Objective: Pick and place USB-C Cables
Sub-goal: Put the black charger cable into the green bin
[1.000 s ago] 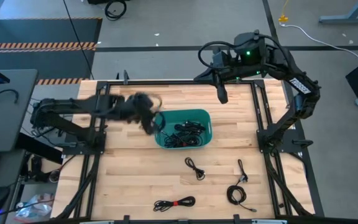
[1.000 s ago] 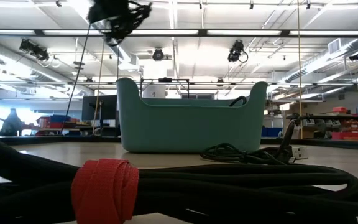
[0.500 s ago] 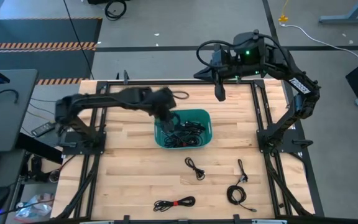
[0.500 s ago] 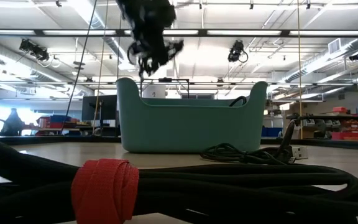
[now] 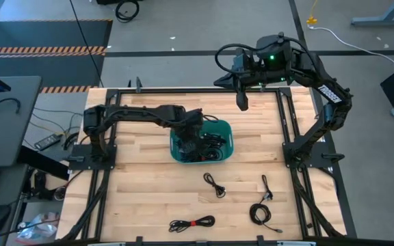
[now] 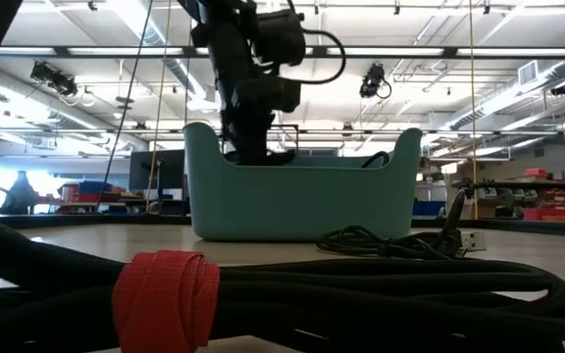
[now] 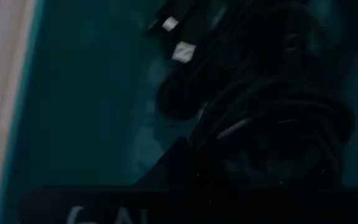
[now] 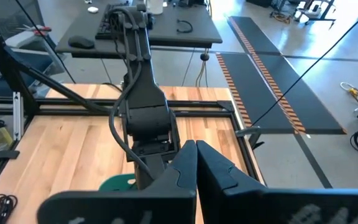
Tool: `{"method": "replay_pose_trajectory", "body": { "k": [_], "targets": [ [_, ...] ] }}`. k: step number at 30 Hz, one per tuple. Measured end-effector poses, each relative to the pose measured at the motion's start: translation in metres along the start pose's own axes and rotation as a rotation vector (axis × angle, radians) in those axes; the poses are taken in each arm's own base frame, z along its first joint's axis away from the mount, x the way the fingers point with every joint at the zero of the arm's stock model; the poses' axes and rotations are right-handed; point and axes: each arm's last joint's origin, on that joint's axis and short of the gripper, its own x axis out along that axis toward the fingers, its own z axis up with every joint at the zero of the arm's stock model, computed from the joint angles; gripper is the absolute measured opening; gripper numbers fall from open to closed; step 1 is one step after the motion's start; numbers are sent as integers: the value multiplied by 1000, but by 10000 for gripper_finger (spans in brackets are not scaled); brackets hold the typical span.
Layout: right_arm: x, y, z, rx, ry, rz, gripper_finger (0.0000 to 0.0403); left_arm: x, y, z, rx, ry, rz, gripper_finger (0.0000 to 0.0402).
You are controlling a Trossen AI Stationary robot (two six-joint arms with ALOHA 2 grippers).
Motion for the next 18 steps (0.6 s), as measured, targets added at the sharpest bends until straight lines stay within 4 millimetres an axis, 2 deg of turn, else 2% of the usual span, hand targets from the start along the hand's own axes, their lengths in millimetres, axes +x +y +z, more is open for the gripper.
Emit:
{"method": "replay_pose_trajectory", "body": {
  "k": [8, 18],
  "targets": [
    [0, 0, 0, 0, -1, 0, 3, 1, 9, 1, -12, -2, 23, 38],
    [0, 0, 0, 16, 0, 1, 3, 29, 17, 2, 8, 51, -2, 38]
  ]
}}
